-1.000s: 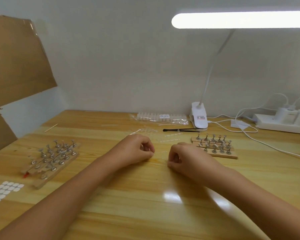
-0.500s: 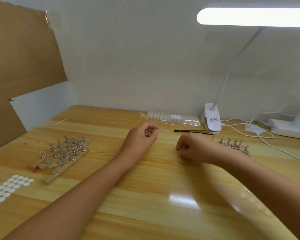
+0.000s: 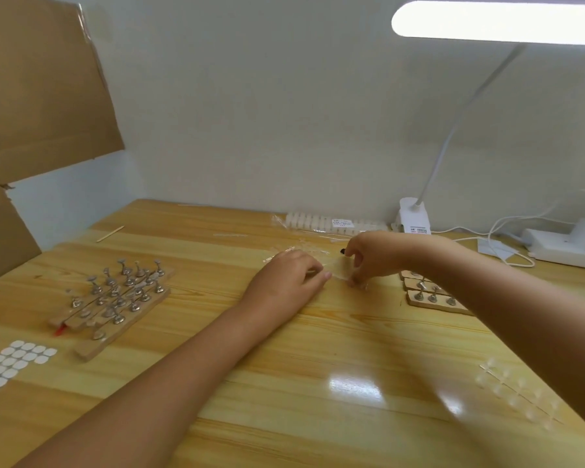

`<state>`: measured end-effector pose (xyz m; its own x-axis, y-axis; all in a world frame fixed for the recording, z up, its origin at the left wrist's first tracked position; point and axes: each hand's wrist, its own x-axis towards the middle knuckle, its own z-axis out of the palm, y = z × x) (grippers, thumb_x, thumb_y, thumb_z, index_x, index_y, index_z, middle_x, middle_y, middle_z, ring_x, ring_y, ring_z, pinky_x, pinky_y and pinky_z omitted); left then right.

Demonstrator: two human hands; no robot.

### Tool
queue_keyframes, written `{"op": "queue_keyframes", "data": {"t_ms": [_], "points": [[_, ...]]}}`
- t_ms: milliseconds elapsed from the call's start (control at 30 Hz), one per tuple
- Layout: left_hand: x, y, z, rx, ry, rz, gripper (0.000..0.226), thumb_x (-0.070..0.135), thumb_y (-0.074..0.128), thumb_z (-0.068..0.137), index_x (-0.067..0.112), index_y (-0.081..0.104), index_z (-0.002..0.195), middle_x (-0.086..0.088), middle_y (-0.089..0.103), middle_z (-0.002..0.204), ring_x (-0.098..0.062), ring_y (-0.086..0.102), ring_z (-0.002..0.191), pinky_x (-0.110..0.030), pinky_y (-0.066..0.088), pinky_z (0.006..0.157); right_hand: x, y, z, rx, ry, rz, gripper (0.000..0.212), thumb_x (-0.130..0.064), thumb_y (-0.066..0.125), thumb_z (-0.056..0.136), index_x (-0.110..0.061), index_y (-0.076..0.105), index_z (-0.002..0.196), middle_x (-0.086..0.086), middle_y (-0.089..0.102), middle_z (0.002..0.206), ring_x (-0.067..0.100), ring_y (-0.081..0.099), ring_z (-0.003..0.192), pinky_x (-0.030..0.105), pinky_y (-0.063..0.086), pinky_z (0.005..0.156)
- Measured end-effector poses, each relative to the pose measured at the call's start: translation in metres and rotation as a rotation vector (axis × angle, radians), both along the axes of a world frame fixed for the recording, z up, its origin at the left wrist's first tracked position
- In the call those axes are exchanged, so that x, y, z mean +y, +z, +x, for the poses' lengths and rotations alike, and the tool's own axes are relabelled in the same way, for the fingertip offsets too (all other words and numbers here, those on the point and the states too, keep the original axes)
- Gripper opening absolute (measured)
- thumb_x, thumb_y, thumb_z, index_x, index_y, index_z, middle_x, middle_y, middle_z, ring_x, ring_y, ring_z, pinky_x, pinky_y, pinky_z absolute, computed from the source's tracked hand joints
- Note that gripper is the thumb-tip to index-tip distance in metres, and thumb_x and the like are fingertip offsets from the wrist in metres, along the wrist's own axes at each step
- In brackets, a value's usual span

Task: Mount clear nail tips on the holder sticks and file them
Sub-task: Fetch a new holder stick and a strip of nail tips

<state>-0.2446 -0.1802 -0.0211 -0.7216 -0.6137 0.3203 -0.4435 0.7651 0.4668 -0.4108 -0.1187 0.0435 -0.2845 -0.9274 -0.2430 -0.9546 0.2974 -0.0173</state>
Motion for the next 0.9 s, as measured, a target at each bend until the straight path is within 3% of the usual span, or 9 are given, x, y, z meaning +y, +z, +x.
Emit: {"op": "queue_keyframes", "data": {"t_ms": [100, 200, 267, 367, 467, 533, 633, 767, 900], "points": [[-0.003, 0.000, 0.001, 0.041, 0.004, 0.053, 0.038, 0.036, 0.067, 0.092, 0.017, 0.063, 0.125, 0.004, 0.064, 0.118, -0.013, 0.055, 0.111, -0.027, 0.043, 0.095, 0.001, 0.000, 0.003, -0.045, 0.037, -0.023, 0.043, -0.024, 0.069, 0.087, -0.017, 0.060, 0.129, -0.006, 0.059, 0.101, 0.017, 0.056, 0.092, 0.022, 0.043, 0.068], [-0.002, 0.000, 0.001, 0.021, -0.022, 0.066, 0.054, 0.040, 0.075, 0.084, 0.022, 0.059, 0.132, 0.005, 0.062, 0.118, -0.013, 0.054, 0.113, -0.030, 0.043, 0.101, 0.004, -0.007, 0.003, -0.145, 0.071, -0.105, 0.041, -0.014, 0.067, 0.087, -0.019, 0.059, 0.127, -0.009, 0.063, 0.103, 0.015, 0.061, 0.098, 0.027, 0.051, 0.086], [-0.002, 0.000, 0.000, 0.001, -0.047, 0.042, 0.053, 0.042, 0.076, 0.082, 0.024, 0.060, 0.129, 0.003, 0.061, 0.117, -0.015, 0.054, 0.115, -0.031, 0.043, 0.102, 0.007, -0.007, 0.002, -0.359, 0.065, -0.193, 0.043, -0.011, 0.067, 0.087, -0.020, 0.055, 0.128, -0.010, 0.065, 0.104, 0.012, 0.064, 0.098, 0.024, 0.053, 0.086], [-0.001, -0.003, 0.001, 0.019, -0.072, 0.011, 0.039, 0.042, 0.073, 0.085, 0.025, 0.067, 0.120, 0.003, 0.059, 0.115, -0.014, 0.051, 0.116, -0.024, 0.038, 0.100, 0.008, -0.001, -0.007, -0.720, -0.031, -0.391, 0.042, 0.003, 0.060, 0.088, -0.015, 0.057, 0.127, -0.005, 0.067, 0.097, 0.007, 0.066, 0.081, 0.013, 0.052, 0.065], [0.001, -0.005, 0.001, 0.046, -0.078, -0.016, 0.030, 0.039, 0.071, 0.088, 0.026, 0.070, 0.114, 0.007, 0.054, 0.118, -0.013, 0.041, 0.121, -0.017, 0.028, 0.096, 0.003, -0.001, -0.018, -0.410, 0.002, -0.471, 0.042, 0.004, 0.052, 0.091, -0.019, 0.058, 0.126, -0.004, 0.066, 0.111, 0.013, 0.062, 0.100, 0.024, 0.051, 0.079], [0.002, -0.005, 0.001, 0.042, -0.115, -0.042, 0.033, 0.036, 0.070, 0.089, 0.029, 0.067, 0.121, 0.008, 0.050, 0.124, -0.011, 0.035, 0.123, -0.017, 0.026, 0.100, 0.000, -0.011, -0.018, -0.184, 0.102, -0.395, 0.046, 0.000, 0.052, 0.092, -0.021, 0.056, 0.133, -0.004, 0.060, 0.129, 0.018, 0.047, 0.125, 0.030, 0.040, 0.100], [0.002, -0.005, 0.001, -0.005, -0.176, -0.094, 0.027, 0.035, 0.066, 0.092, 0.032, 0.068, 0.119, 0.011, 0.048, 0.128, -0.010, 0.033, 0.122, -0.020, 0.027, 0.102, -0.005, -0.028, -0.016, -0.001, 0.154, -0.348, 0.036, -0.019, 0.054, 0.096, -0.024, 0.060, 0.131, -0.005, 0.047, 0.145, 0.022, 0.028, 0.135, 0.030, 0.024, 0.108], [0.001, -0.007, 0.004, 0.031, -0.172, -0.067, 0.018, 0.036, 0.071, 0.088, 0.027, 0.072, 0.103, 0.011, 0.050, 0.125, -0.008, 0.034, 0.123, -0.017, 0.026, 0.096, -0.001, -0.030, -0.020, 0.056, 0.132, -0.400, 0.019, -0.035, 0.063, 0.092, -0.027, 0.070, 0.108, -0.005, 0.046, 0.140, 0.022, 0.028, 0.131, 0.034, 0.025, 0.108], [0.001, -0.006, 0.004, 0.061, -0.136, -0.035, 0.020, 0.040, 0.074, 0.084, 0.026, 0.069, 0.097, 0.014, 0.051, 0.120, -0.004, 0.037, 0.120, -0.020, 0.030, 0.097, 0.013, -0.027, -0.017, 0.073, 0.162, -0.386, 0.024, -0.049, 0.067, 0.086, -0.026, 0.071, 0.094, -0.008, 0.049, 0.131, 0.020, 0.031, 0.129, 0.034, 0.029, 0.105]]}}
